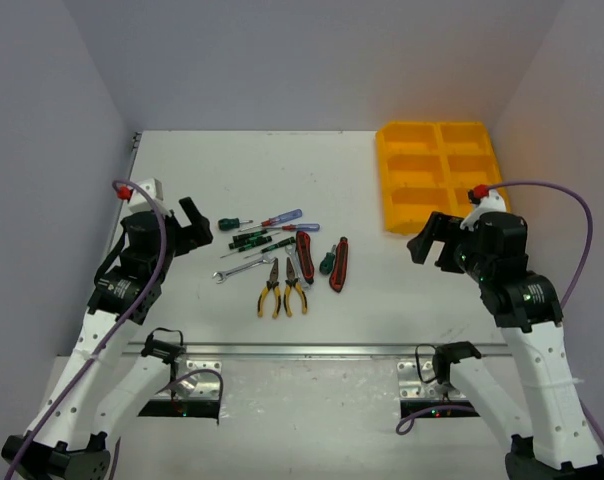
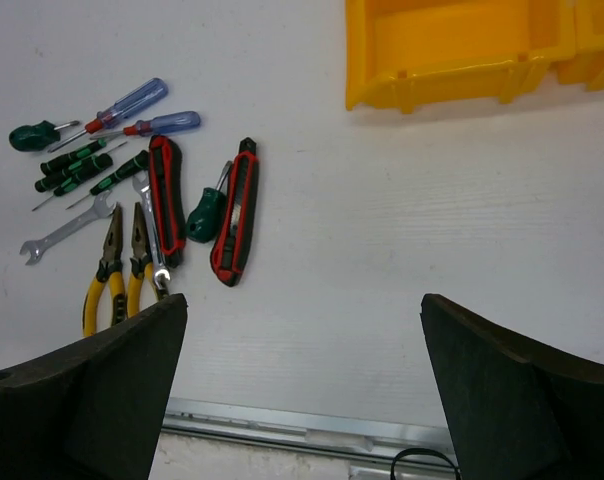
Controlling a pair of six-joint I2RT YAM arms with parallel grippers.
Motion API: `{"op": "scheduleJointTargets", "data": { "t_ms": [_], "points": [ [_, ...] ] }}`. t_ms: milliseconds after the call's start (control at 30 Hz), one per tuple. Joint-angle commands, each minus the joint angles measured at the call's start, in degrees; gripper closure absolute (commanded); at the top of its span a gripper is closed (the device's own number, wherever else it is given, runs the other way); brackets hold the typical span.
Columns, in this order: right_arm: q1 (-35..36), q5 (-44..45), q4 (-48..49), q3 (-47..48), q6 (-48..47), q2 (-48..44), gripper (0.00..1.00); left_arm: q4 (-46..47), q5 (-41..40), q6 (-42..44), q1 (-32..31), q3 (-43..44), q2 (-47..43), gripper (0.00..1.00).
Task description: Sort the tools into containers
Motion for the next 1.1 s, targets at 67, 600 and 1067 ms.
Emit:
{"op": "scheduleJointTargets", "data": {
  "t_ms": [67,600,1067],
  "points": [
    [0.19,-4.43,5.89,-0.33,3.24,0.03,0.01,1.43,-1.02,-0.25,-0.47,1.00,-1.01,0.00],
    [27.68,11.17,18.07,6.21,18.22,34.94,0.01,2.21,-1.78,-0.43,-0.38,-0.04,-1.59,0.00],
    [38.16,26.95,16.74,16.55,23.05,59.12,0.33,2.76,0.68,-0.13,-0.42,-0.42,-1.03,0.00]
  ]
}}
